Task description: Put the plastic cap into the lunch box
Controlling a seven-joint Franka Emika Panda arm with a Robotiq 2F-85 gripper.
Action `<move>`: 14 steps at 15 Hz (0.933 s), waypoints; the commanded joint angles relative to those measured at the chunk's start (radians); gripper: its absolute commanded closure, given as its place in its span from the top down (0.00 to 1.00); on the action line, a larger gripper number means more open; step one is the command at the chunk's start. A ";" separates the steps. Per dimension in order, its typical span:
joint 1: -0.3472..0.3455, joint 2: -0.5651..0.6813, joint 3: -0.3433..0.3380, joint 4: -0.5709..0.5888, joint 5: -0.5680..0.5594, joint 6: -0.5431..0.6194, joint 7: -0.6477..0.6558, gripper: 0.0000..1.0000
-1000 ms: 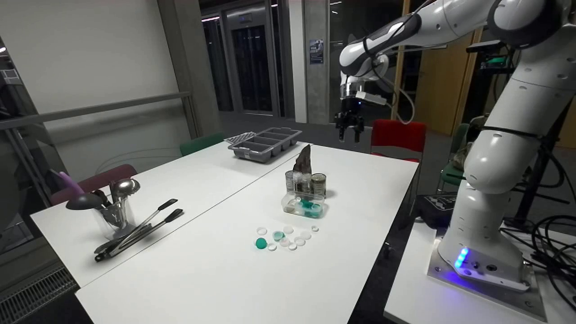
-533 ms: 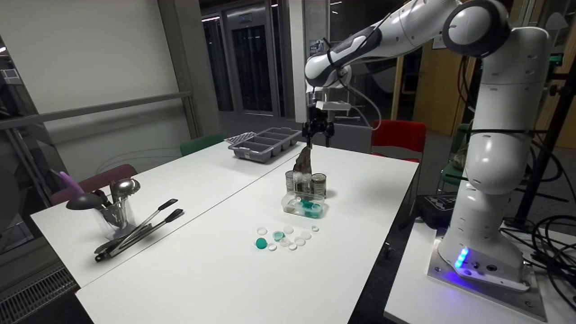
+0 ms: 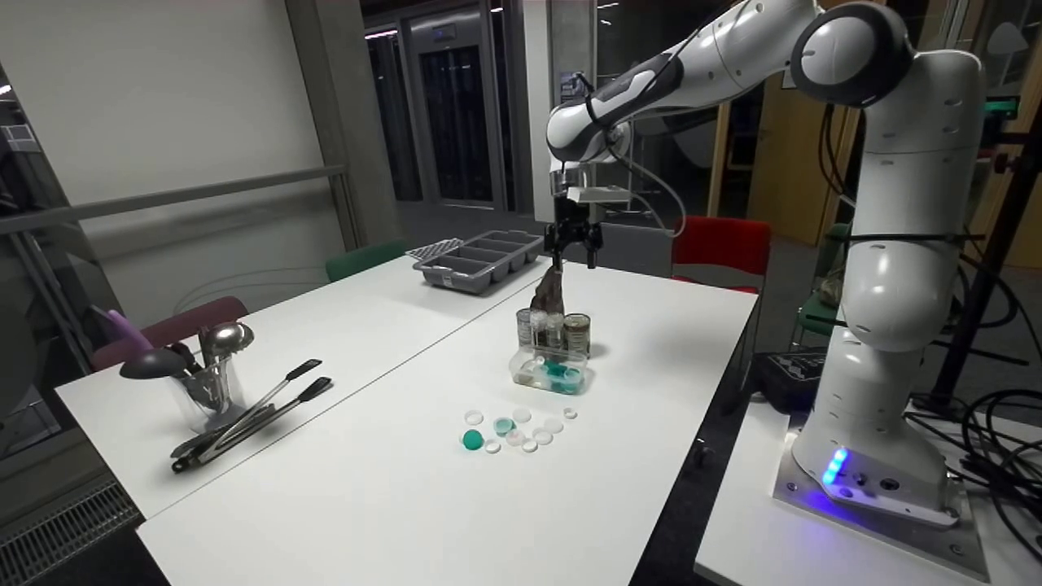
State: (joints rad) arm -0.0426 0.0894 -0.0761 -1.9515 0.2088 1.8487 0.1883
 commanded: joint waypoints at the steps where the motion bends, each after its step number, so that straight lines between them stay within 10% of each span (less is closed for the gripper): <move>1: 0.002 0.036 0.011 0.022 -0.014 -0.012 0.029 1.00; 14: 0.120 0.427 0.106 0.330 -0.025 -0.142 0.084 1.00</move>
State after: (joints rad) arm 0.0702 0.4356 0.0116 -1.7479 0.2048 1.8138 0.3091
